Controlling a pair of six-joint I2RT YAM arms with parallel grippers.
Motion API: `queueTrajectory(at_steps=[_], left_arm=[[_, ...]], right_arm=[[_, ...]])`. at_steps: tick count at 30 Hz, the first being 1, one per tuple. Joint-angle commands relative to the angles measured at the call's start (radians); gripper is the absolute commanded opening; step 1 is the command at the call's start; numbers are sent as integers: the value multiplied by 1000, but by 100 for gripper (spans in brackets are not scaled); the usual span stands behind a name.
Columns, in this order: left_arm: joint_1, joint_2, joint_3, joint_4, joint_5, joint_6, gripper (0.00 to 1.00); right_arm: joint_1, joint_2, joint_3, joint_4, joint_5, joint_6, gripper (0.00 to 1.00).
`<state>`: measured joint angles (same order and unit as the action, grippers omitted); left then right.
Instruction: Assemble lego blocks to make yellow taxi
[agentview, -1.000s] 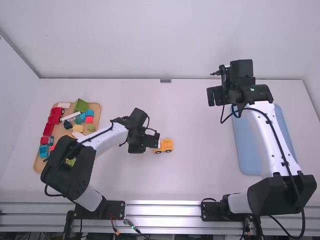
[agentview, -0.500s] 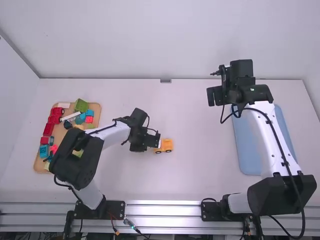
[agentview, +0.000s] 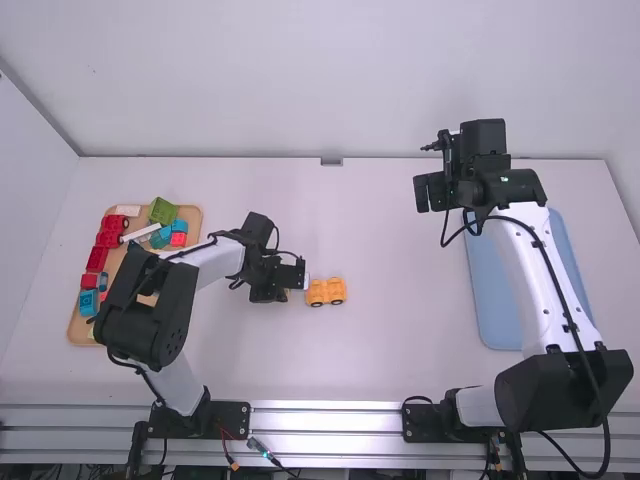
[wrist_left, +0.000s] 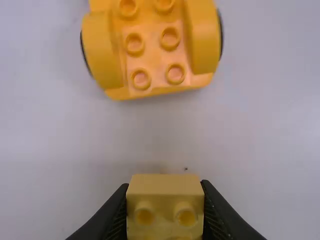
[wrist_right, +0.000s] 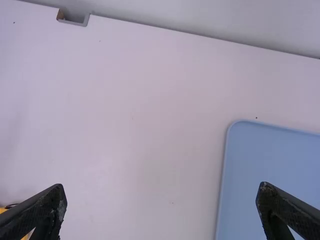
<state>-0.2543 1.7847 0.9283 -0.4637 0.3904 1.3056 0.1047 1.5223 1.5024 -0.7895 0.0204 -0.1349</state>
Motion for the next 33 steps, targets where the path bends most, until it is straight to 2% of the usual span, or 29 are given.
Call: queueTrajectory(at_steps=[1,3,6,8,11,12,13,19,25,28,33], left_arm=[[-8,9,-13,-10,55,52,21],[-8,9,-13,-11,55,53,26],[-7,9,-13,-12,55,53,36],[-7,9,-13,-18,54,53,48],[-8,9,-13,-18,42,45,56],[-8,9,-13,-18,39,45,65],[-7,9,-13,-19,39,45,99],[-8,9,-13,-24,40,40,99],[-8,9,-15,27,35,-111,99],[-8,9,-15,32,-38,-174,99],[-8,5,-15,32,-31,-183,99]], right_arm=[[1,10,34,-5,-1,4,99],[1,10,34,-5,-1,4,99],[1,10,34,-5,-1,4,99],[1,10,34,-5,-1,4,99],[1,10,34,-5,-1,4,99],[1,10,34,-5,-1,4,99],[1,10,34,-5,0,4,99],[1,10,34,-5,-1,4,99],[1,10,34,-5,-1,4,99],[1,10,34,-5,0,3,99],[1,10,34,-5,5,-1,99]])
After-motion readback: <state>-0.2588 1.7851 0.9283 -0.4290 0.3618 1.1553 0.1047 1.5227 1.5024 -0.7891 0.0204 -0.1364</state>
